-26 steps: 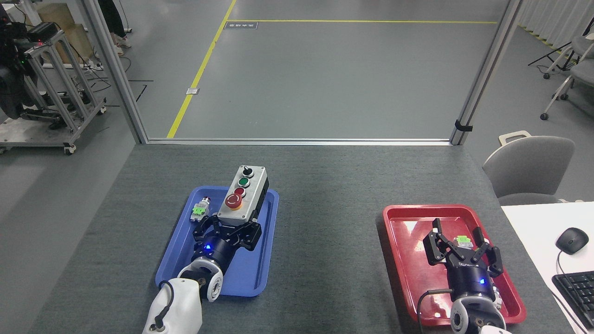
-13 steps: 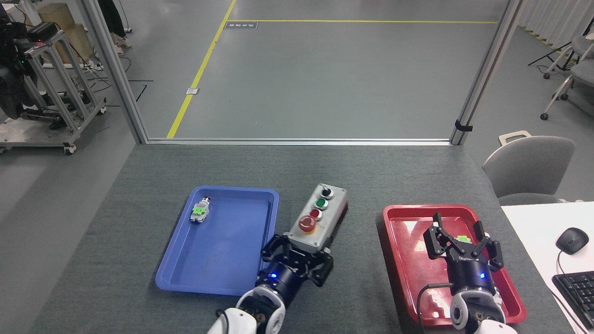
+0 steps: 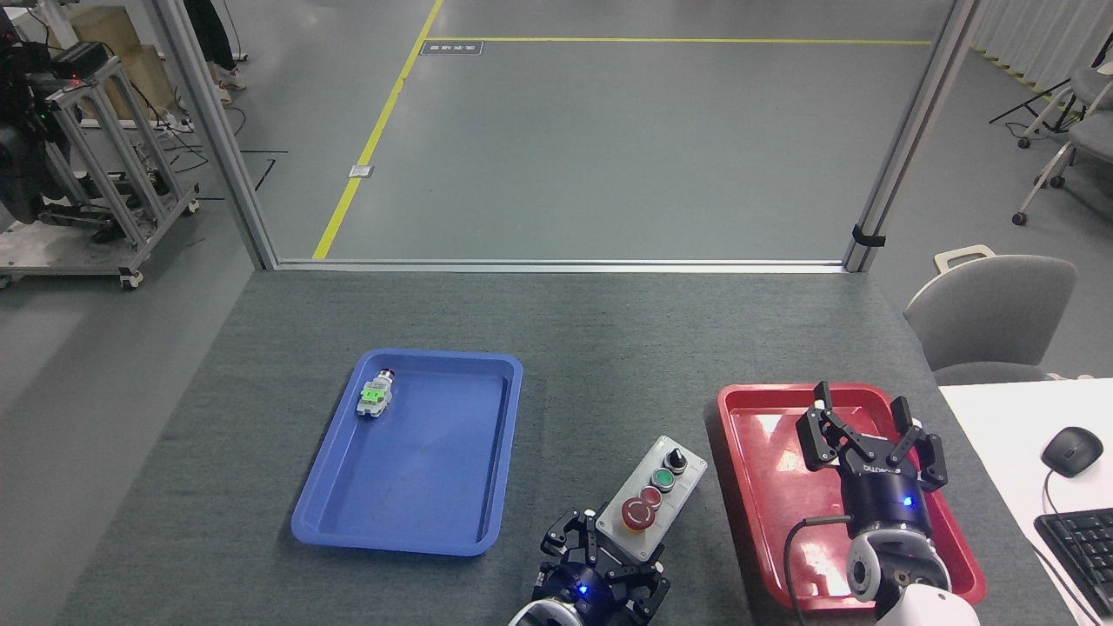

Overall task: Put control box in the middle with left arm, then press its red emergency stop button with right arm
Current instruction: 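Drag the control box with the left gripper off the blue tray toward the table middle, then pull the left gripper back and swing the right gripper toward the box, then press down on the red button of the control box with the right gripper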

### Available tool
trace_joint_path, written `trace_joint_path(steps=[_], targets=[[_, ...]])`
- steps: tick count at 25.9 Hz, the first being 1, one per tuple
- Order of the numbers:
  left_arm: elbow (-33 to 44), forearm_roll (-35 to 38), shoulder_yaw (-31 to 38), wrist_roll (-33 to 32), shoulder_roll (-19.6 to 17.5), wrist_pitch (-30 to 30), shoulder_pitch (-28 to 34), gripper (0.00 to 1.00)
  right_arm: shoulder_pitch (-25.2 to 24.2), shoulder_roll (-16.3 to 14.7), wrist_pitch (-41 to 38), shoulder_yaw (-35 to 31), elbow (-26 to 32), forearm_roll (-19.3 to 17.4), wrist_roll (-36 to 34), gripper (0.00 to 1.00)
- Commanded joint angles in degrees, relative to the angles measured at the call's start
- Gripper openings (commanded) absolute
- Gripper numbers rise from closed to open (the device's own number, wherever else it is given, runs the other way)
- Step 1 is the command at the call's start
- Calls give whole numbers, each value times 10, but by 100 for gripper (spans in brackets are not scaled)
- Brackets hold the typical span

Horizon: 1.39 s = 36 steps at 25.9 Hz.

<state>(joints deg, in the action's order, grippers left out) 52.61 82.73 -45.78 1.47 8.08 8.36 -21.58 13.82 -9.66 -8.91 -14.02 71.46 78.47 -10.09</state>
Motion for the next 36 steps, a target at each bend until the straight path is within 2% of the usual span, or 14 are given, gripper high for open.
trace_joint_path(steps=[1,2,5,7,8,12,14,17,20,25,28,34,36], targets=[[5,-2,2,-3,-1,17,1,93,2,-8,-2,2,0,4,-5,99],[17,-1,1,-3,-1,28,0,98,2,-19,-2,3,0,5,-5,99],[89,-10,9,-3,-15,25,8,99,2,-30,-8,8,0,5,-5,95],[167,-41,39,-3,-76,2,24,99,17,-32,-35,20,0,5,-5,83],[209,-63,53,-3,-107,-21,44,99,27,-33,-59,28,-1,2,-5,74],[346,-172,137,-2,-219,-83,112,99,35,-26,-180,40,-11,1,-5,24],[383,-213,191,6,-251,-105,134,99,35,-19,-246,42,-13,1,-5,0],[390,-231,291,7,-252,-127,140,99,35,-18,-361,51,-18,2,-5,0],[379,-232,352,7,-250,-147,133,99,29,-18,-361,64,-23,11,0,0],[370,-233,381,14,-249,-157,137,99,27,-23,-361,156,-65,13,1,0],[367,-233,409,15,-246,-155,131,99,25,-22,-361,181,-69,16,1,0],[326,-233,450,13,-210,-149,110,99,27,-17,-361,206,-83,57,1,0],[317,-233,452,13,-211,-146,106,99,26,-16,-361,211,-88,62,1,0]])
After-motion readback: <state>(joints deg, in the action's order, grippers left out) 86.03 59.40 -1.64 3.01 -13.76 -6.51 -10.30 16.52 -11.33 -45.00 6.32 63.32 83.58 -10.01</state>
